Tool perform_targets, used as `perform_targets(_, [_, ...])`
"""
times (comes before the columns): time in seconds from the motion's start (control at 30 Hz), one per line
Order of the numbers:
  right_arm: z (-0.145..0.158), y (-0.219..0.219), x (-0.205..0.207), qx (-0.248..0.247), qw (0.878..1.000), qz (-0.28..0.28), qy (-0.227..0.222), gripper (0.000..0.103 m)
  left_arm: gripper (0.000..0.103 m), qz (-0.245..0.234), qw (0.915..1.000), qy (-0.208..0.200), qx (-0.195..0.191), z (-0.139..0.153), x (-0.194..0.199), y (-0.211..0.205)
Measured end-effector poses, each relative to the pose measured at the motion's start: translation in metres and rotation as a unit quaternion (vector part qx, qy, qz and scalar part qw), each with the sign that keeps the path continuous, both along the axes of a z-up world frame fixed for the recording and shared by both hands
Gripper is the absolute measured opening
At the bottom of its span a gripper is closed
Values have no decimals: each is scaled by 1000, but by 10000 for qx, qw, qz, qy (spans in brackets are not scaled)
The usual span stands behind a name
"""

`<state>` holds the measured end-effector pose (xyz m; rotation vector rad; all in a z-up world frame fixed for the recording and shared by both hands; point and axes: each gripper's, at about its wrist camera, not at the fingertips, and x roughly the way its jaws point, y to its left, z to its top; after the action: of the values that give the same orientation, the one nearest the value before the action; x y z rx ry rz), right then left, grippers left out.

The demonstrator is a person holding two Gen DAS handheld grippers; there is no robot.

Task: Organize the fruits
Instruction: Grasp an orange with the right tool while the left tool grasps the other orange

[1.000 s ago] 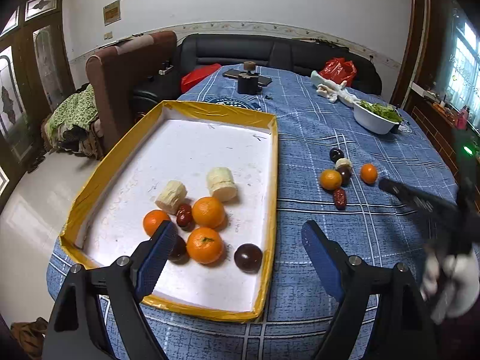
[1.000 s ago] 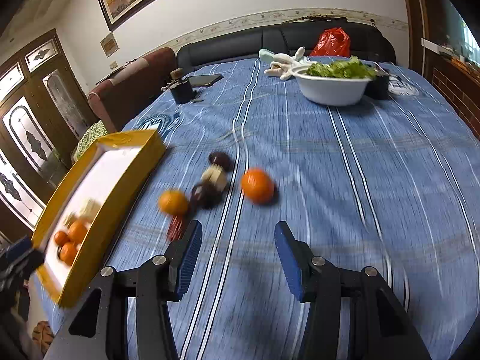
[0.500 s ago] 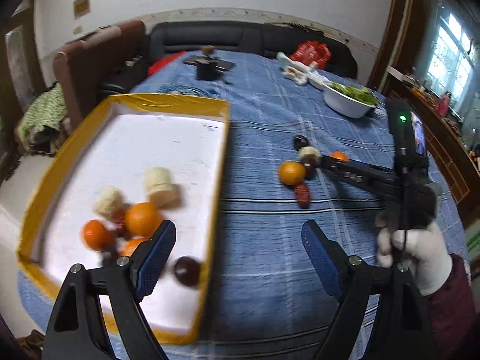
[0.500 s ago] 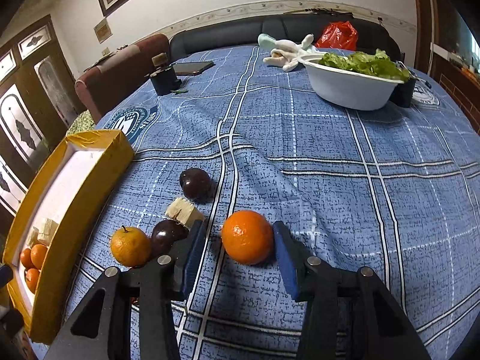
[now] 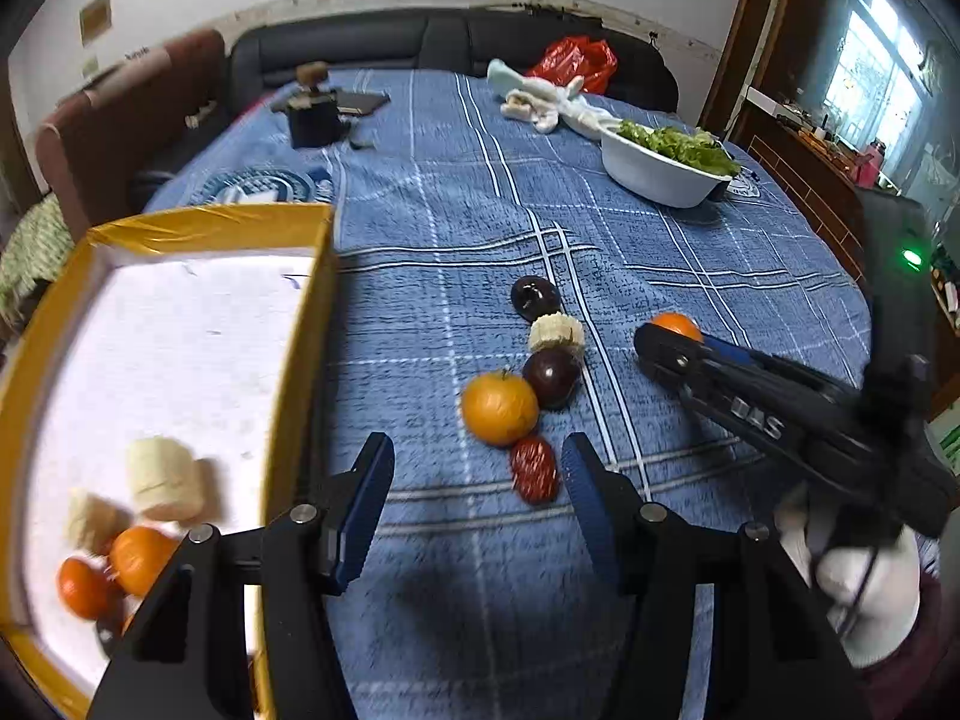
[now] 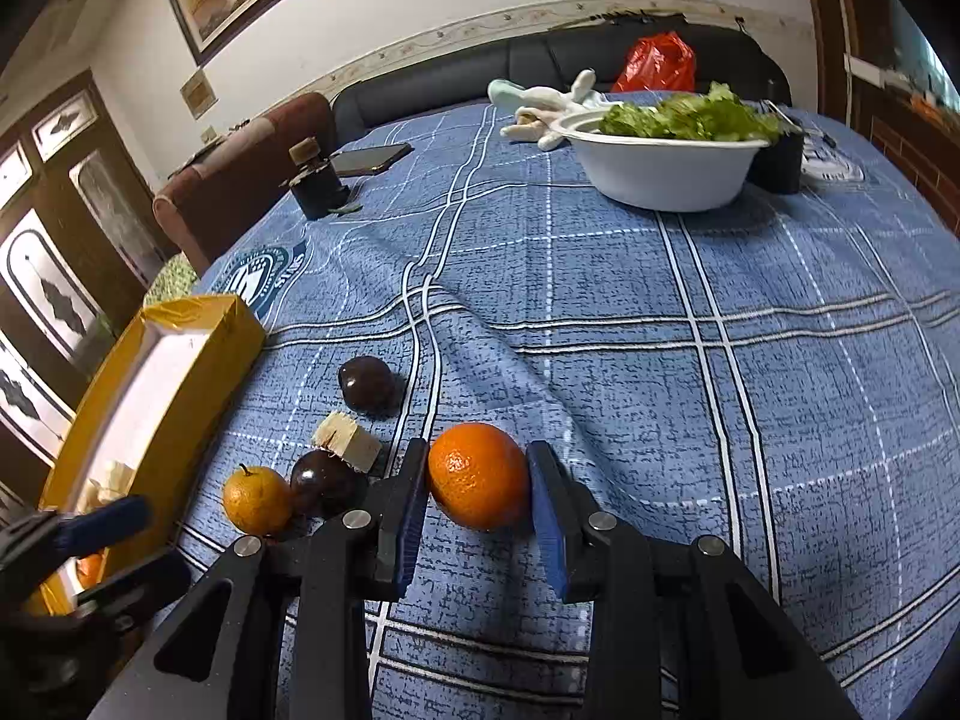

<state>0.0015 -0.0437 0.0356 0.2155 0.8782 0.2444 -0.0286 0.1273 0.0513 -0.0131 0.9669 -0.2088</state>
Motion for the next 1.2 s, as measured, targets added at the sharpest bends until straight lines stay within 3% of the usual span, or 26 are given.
perform_targets(0.3, [3,-2,-1,154,9999,32,51,36,58,-114,9994,330,-34,-31,37,-11])
perform_targets(0.4, [4,-2,-2,162,9999,46,35,36,58,-127,9995,270,-98,-32,37,-12])
perform_targets(0.43, [4,-1,-2,164,9998,50,38,36,56,-113,9995,253,-116,-32,37,-12])
perform_targets(0.53, [3,0,-2,168,9998,59,63,36,35,-199,9991,209,-325,-31,34,-10])
perform_targets(0.7, [3,0,-2,163,9998,55,70,36,32,-155,9994,142,-289,-31,29,-10])
perform_targets(1.0, [9,0,-8,316,9994,132,-99,36,32,122,9980,-192,-596,4,-2,11])
perform_targets(1.2, [15,10,-18,406,9980,371,-323,36,33,778,9923,-470,-844,27,-38,62])
